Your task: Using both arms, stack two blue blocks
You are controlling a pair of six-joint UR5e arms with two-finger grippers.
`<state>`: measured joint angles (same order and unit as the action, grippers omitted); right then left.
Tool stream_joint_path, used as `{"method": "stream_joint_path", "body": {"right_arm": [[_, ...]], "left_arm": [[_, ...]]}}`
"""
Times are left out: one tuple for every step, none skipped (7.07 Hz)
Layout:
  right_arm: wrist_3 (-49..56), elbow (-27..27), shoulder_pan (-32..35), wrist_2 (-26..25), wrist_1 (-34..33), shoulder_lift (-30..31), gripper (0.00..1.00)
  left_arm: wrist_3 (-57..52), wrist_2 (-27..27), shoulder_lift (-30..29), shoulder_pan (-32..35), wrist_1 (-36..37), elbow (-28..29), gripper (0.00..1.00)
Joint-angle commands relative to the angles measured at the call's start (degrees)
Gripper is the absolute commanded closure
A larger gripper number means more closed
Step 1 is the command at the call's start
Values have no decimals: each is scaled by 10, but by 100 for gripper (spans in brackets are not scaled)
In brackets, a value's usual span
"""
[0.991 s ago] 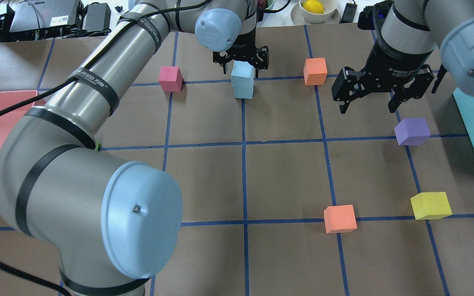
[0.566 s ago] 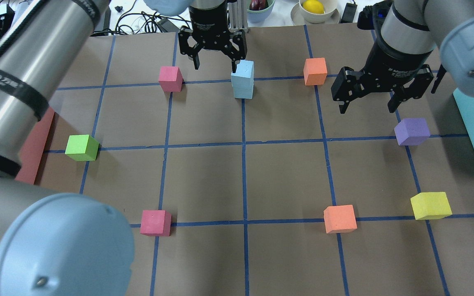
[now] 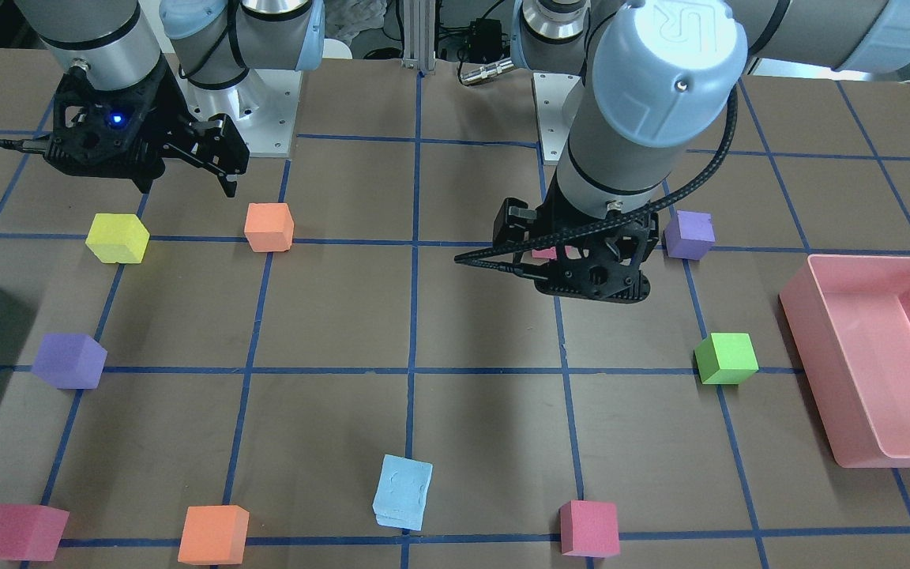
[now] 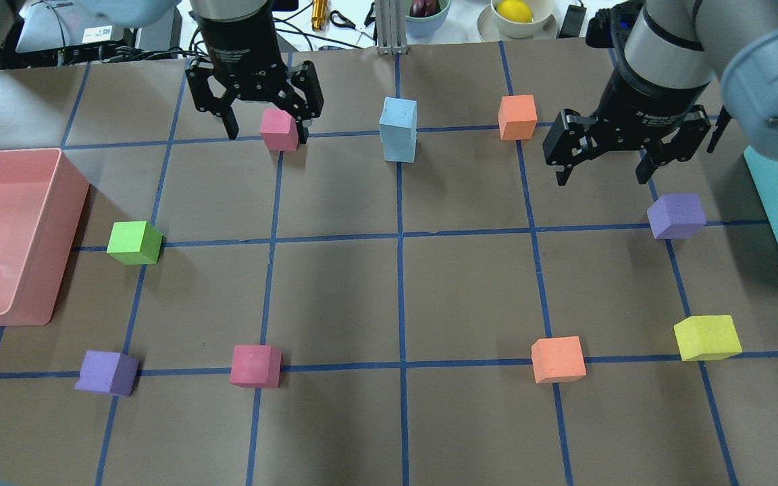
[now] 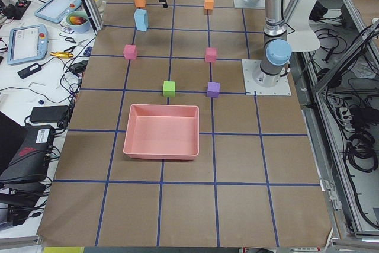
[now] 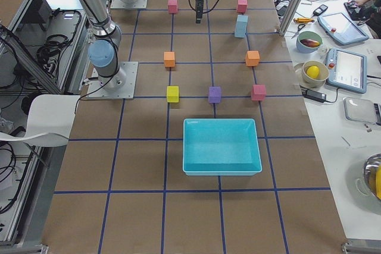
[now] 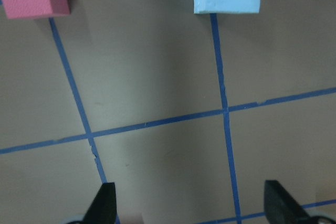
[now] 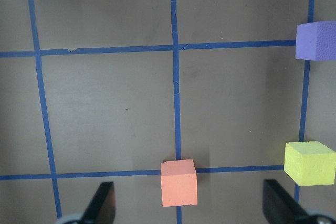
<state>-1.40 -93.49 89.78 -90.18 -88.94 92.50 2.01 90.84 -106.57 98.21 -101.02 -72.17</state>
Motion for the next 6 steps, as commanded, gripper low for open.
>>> {"method": "stream_joint_path", "body": {"right_arm": [[0, 0, 0, 1, -1, 0, 0], [0, 0, 0, 0, 0, 0, 0], [0, 0, 0, 0, -2, 0, 0], [0, 0, 0, 0, -3, 0, 0], [-2, 0, 0, 1, -3, 0, 0], [-1, 0, 0, 1, -4, 0, 0]], "left_arm": [[-1, 4, 67, -10, 140, -133, 0], [-1, 10, 91, -12, 179, -168, 0], [-2, 11, 108, -24, 168, -169, 0], [-3, 8, 120, -37, 154, -172, 0], [-5, 9, 133, -38, 127, -171, 0], [-6, 15, 142, -37, 110, -168, 0]]}}
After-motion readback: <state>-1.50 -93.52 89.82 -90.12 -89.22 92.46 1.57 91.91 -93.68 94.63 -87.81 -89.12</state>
